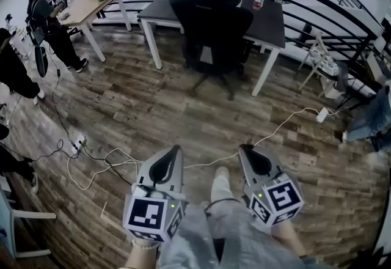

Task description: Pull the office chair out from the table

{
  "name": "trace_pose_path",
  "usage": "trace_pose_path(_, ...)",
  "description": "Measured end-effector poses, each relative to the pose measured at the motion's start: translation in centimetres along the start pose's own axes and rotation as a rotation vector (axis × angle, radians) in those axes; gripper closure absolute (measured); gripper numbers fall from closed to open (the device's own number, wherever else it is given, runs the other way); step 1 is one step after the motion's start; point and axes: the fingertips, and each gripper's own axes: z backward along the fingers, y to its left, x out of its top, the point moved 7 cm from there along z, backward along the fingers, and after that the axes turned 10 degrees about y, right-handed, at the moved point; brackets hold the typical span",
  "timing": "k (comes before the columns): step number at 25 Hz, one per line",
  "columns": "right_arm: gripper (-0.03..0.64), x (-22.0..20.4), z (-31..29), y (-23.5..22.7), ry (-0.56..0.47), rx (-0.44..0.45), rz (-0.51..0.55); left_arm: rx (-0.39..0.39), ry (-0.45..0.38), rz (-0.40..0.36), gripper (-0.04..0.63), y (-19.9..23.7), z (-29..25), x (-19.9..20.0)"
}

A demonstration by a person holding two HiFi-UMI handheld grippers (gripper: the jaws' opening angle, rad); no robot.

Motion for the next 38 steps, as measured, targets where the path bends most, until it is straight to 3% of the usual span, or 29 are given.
trace_pose_path(15, 0.614, 4.0, -7.3, -2.9, -0.023, 0.11, 0.078, 0.079, 0.002, -0.001, 0.583, 3.1, -5.5, 3.0)
trace_pose_path(38, 0.614, 12.6, -18.0, -16.1, -0.056, 0.164, 0.127, 0.173, -0.08, 0.013, 0.583, 6.0, -19.6, 12.8)
